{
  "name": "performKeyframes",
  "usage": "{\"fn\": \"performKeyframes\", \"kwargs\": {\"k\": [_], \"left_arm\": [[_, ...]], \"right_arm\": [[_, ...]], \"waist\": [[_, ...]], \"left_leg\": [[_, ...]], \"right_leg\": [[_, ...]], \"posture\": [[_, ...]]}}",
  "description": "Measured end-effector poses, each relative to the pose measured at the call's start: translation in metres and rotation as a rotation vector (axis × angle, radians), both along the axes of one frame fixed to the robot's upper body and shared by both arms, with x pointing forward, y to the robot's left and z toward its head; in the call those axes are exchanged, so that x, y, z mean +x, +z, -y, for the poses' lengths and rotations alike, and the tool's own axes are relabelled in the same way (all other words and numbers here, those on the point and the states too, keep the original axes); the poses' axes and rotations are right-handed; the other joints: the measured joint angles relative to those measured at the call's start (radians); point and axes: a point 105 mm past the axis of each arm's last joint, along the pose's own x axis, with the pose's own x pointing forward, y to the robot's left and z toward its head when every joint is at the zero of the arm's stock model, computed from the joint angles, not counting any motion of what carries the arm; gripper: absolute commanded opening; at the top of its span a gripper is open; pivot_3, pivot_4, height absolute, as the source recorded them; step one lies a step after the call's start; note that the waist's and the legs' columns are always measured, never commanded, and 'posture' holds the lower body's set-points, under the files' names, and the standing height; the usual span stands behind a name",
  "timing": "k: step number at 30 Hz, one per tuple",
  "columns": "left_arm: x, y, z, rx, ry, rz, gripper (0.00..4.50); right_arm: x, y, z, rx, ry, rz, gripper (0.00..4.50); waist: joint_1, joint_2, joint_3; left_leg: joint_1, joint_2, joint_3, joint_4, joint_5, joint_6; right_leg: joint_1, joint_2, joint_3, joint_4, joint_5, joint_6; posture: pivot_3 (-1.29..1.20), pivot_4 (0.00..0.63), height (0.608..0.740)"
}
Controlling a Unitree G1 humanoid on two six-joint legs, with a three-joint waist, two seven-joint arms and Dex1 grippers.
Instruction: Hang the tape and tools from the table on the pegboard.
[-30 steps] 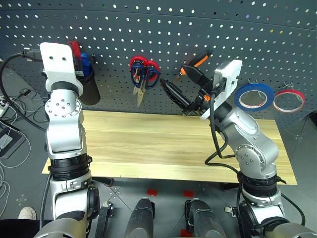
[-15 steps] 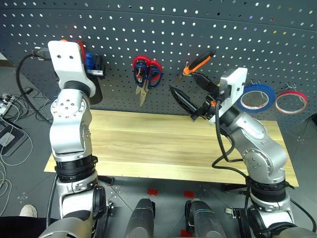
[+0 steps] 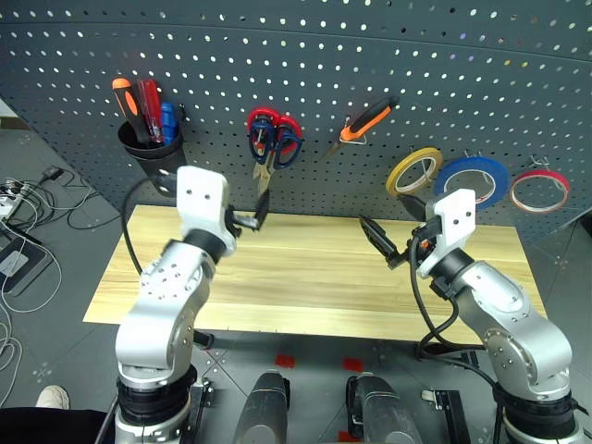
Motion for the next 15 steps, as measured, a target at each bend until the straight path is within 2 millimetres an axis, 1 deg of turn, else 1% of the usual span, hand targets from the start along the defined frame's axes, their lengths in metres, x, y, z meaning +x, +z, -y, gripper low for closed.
{"fn": "performKeyframes", "kwargs": {"k": [3,5,8,10,12,15], "left_arm": [[-0.007,-0.032,0.009,-0.024,-0.035,-0.090,4.47],[-0.008,-0.049,0.010,-0.028,-0.036,-0.136,4.47],[-0.005,-0.076,0.005,-0.032,-0.008,-0.200,4.47],[-0.005,-0.087,0.002,-0.043,0.013,-0.225,4.47],[-0.007,-0.099,-0.003,-0.050,0.044,-0.255,4.47],[-0.013,-0.125,-0.014,-0.048,0.087,-0.334,4.47]], "right_arm": [[0.005,-0.017,0.012,-0.021,-0.112,-0.038,4.50],[0.008,-0.030,0.021,-0.033,-0.179,-0.075,4.50],[0.008,-0.054,0.038,-0.021,-0.290,-0.145,4.50],[0.004,-0.070,0.047,-0.006,-0.351,-0.202,4.50],[-0.002,-0.089,0.054,-0.011,-0.401,-0.262,4.50],[-0.010,-0.111,0.059,-0.029,-0.436,-0.334,4.50]], "waist": [[-0.001,0.001,-0.012],[0.000,0.002,-0.020],[0.001,0.004,-0.036],[0.000,0.005,-0.042],[-0.001,0.005,-0.050],[-0.004,0.008,-0.059]], "left_leg": [[0.003,0.000,0.001,-0.002,0.000,0.000],[0.003,0.000,0.001,-0.002,-0.001,0.001],[0.004,0.000,0.003,-0.003,-0.001,0.002],[0.004,0.000,0.003,-0.003,-0.002,0.003],[0.006,0.000,0.004,-0.003,-0.003,0.006],[0.007,0.000,0.004,-0.004,-0.004,0.007]], "right_leg": [[0.003,0.000,0.001,-0.004,0.000,0.000],[0.003,0.000,0.001,-0.004,0.000,0.000],[0.004,0.000,0.002,-0.006,0.000,0.000],[0.004,0.000,0.002,-0.006,0.000,0.000],[0.005,0.000,0.004,-0.006,0.000,0.000],[0.006,0.001,0.005,-0.006,0.000,0.000]], "posture": [[0.13,0.186,0.740],[0.12,0.174,0.740],[0.11,0.168,0.740],[0.11,0.162,0.740],[0.10,0.159,0.740],[0.10,0.161,0.740]]}}
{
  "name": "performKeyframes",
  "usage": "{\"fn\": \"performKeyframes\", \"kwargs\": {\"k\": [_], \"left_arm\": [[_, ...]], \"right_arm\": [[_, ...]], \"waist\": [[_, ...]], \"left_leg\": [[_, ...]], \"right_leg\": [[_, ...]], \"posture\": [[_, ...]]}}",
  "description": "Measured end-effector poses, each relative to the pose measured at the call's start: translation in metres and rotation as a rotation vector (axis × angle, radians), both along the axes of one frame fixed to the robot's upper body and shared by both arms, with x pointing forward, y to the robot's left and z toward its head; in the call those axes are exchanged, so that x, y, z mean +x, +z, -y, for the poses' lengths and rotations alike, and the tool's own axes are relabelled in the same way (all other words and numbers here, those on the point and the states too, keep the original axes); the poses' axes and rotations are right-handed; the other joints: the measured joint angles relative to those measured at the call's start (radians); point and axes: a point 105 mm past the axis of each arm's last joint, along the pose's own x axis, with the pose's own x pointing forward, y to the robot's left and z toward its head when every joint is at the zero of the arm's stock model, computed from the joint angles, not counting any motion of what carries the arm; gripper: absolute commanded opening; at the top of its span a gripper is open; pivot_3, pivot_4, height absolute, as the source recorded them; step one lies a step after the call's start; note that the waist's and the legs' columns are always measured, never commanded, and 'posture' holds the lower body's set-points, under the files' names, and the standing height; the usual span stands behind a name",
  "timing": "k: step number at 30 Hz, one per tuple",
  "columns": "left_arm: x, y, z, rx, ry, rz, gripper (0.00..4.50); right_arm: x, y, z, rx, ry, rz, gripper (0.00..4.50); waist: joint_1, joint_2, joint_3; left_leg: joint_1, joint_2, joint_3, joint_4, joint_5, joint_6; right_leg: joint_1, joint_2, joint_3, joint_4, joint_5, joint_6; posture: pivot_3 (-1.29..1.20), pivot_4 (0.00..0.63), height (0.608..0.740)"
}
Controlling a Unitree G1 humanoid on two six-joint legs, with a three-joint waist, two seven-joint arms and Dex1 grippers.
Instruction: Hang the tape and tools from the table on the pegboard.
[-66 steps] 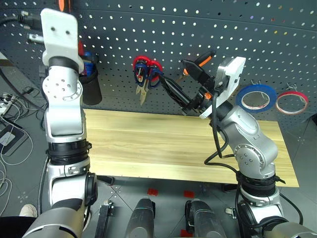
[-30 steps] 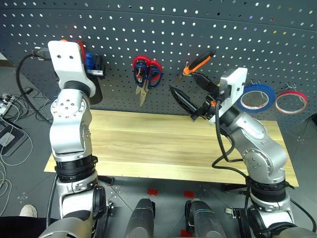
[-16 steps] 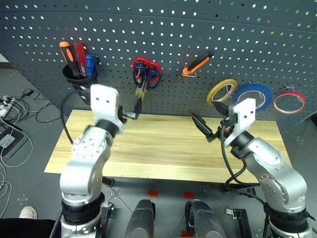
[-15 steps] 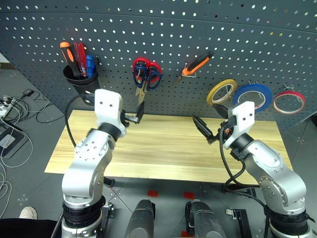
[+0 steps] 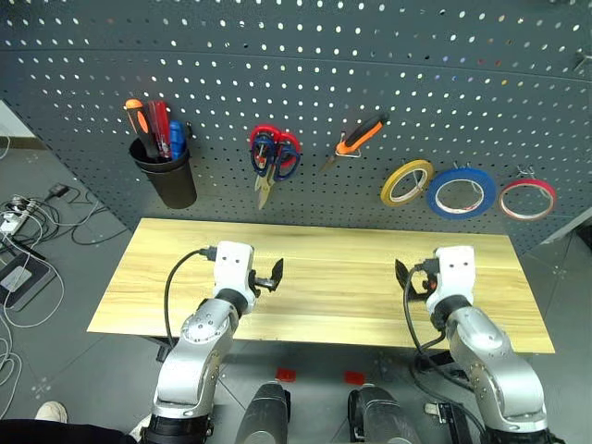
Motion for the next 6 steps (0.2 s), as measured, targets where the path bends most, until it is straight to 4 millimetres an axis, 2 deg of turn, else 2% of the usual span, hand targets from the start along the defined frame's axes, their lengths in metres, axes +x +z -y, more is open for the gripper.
{"fn": "performKeyframes", "kwargs": {"k": [2,6], "left_arm": [[-0.0042,-0.0108,-0.0047,-0.001,0.013,-0.036,4.47],[-0.0040,-0.0114,-0.0097,-0.008,0.028,-0.038,4.47]], "right_arm": [[-0.0025,-0.0055,0.0011,-0.007,-0.010,-0.018,4.50],[-0.0026,-0.0058,-0.0008,0.003,-0.014,-0.016,4.50]], "waist": [[0.000,0.002,-0.001],[0.000,0.004,-0.006]], "left_leg": [[0.000,0.000,0.000,0.000,0.000,0.000],[0.002,0.000,0.000,0.001,-0.001,0.001]], "right_leg": [[0.001,0.000,0.000,0.000,0.000,0.000],[0.004,0.000,-0.002,-0.001,0.000,0.000]], "posture": [[0.10,0.161,0.740],[0.09,0.168,0.740]]}}
